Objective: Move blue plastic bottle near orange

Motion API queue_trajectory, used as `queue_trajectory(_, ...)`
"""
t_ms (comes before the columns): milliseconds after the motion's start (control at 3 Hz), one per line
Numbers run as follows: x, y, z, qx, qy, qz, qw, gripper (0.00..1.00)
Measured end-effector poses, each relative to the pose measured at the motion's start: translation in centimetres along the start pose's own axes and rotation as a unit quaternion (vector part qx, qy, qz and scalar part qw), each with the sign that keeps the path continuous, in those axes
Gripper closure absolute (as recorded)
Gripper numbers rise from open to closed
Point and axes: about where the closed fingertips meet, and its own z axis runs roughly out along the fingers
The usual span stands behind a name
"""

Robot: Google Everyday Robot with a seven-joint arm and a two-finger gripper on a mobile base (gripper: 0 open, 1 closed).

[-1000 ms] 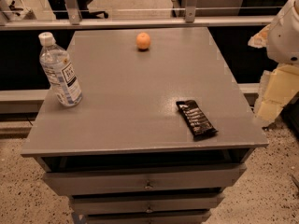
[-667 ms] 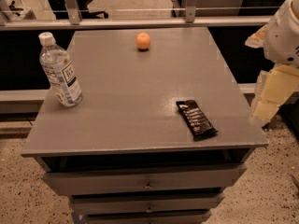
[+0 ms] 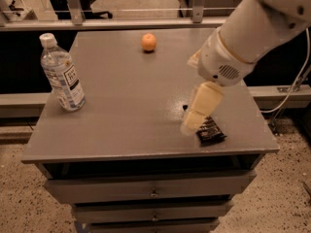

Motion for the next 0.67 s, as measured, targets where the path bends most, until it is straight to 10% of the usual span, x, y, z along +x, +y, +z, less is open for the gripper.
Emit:
queue_trajectory(333,-7.1,-0.2,3.2,-0.014,-0.098,0.006,0.9951,0.00)
queue_trajectory(667,-8.4,-0.6,3.0,-0.002,-0.117,0.007,0.9931,0.00)
